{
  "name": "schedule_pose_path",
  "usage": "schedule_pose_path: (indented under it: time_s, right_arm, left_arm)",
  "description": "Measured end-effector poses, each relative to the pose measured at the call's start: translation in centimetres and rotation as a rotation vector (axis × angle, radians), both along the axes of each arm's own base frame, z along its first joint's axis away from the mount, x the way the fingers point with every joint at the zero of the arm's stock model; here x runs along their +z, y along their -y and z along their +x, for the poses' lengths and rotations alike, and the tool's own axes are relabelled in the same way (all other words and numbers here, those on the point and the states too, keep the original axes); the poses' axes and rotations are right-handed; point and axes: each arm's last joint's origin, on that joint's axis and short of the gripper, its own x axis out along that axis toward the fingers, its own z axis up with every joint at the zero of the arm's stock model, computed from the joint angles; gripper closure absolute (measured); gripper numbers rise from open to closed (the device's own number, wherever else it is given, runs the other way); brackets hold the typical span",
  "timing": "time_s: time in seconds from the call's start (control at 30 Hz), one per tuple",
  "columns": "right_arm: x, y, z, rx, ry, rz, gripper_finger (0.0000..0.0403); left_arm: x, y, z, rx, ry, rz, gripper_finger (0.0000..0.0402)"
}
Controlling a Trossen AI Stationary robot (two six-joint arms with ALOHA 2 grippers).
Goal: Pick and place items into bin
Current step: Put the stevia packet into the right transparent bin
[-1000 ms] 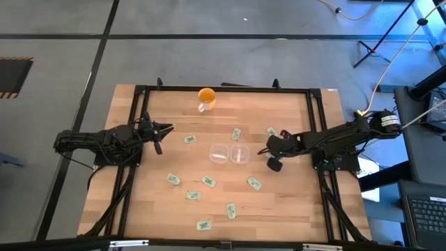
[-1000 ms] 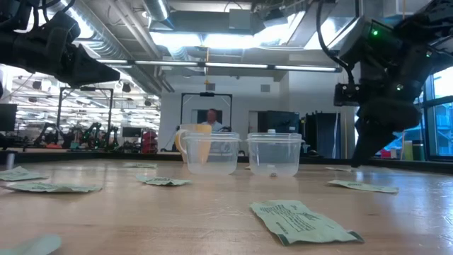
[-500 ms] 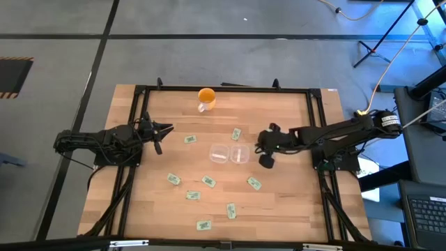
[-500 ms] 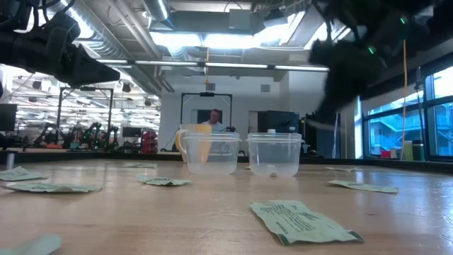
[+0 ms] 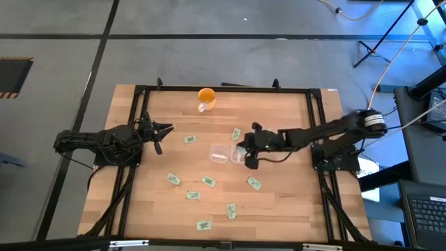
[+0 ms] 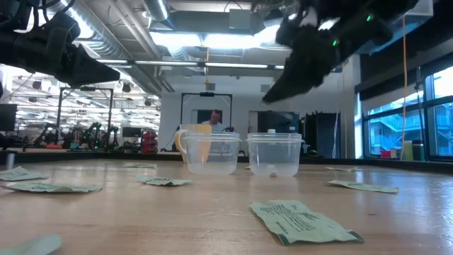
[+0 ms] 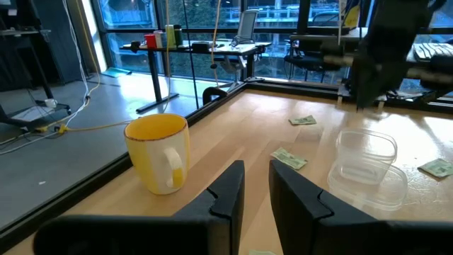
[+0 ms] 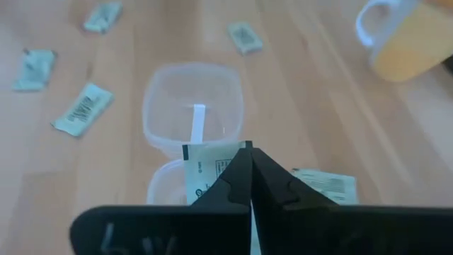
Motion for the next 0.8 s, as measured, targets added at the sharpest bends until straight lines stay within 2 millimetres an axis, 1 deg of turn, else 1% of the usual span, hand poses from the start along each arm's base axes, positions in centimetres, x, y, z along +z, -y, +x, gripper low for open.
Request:
schedule_pose_path:
  time_s: [0.17,0.3,0.4,0.6,0.8]
  right_arm:
    - [-2.7,-0.1,1.0,-0.003,-0.064,0.002,0.0403]
    - [-3.6,-0.1,1.1,-0.016,-0.091,0.017,0.0403]
    - [-3.7,-0.1,1.2,-0.016,-0.096,0.016,0.04]
    - [-3.2,-0.3,1.1,0.025,-0.087,0.015,0.0384]
    - [-2.7,-0.4,0.7,0.034,-0.092,0.016,0.0353]
  left_arm:
    - [0.0,0.0,0.0,0.0,0.0,0.0,0.0341]
    - [0.0,0.0,0.0,-0.001,0.0,0.0,0.0341]
    - [0.0,0.0,0.0,-0.001,0.0,0.0,0.0341]
    - [0.0,0.0,0.0,0.0,0.0,-0.001,0.0341]
    - [0.0,0.0,0.0,-0.001,0.001,-0.002,0.0341]
